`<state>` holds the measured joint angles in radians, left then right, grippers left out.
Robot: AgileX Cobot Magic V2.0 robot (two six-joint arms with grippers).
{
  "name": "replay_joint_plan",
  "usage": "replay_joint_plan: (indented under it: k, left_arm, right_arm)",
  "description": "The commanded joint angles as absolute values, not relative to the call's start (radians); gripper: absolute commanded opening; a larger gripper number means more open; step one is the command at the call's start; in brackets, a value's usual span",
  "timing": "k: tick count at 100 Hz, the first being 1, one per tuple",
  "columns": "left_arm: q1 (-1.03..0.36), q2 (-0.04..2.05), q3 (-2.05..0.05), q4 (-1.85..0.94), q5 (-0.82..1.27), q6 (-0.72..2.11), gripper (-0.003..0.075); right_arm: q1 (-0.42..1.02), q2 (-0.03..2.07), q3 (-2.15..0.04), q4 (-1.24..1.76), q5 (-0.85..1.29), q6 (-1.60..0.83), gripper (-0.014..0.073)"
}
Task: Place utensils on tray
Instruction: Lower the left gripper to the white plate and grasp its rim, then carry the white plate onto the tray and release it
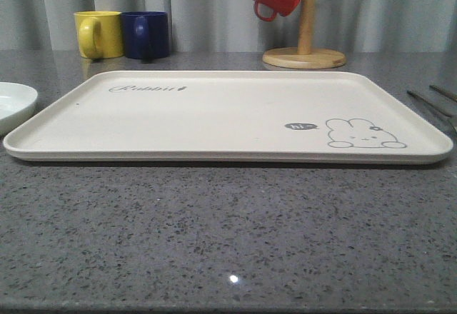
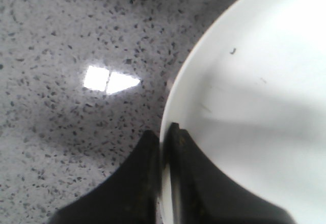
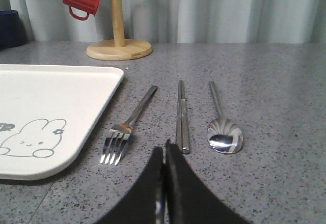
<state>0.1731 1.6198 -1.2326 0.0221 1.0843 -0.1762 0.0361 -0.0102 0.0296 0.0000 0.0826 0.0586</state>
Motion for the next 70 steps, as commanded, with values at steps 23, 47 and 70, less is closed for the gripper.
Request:
replay_joint_plan:
  k: [23,47,70]
  left_arm:
    - [0.252,1.454,-1.405,-0.084,1.079,-0.124,-0.0019]
    - [0.207,1.435,-1.46,-0.521,1.06,0.118,-0.0019]
    - [0.013,1.495,-1.458,-0.544,1.042,0.124,-0.0019]
  right_arm:
    - [0.028,-0.028,0.027,0.0,0.0,0.06,-0.0069]
    - [0.028,-0.028,0.027,0.0,0.0,0.06,-0.0069]
    - [0.028,-0.028,0.027,0.0,0.0,0.06,-0.0069]
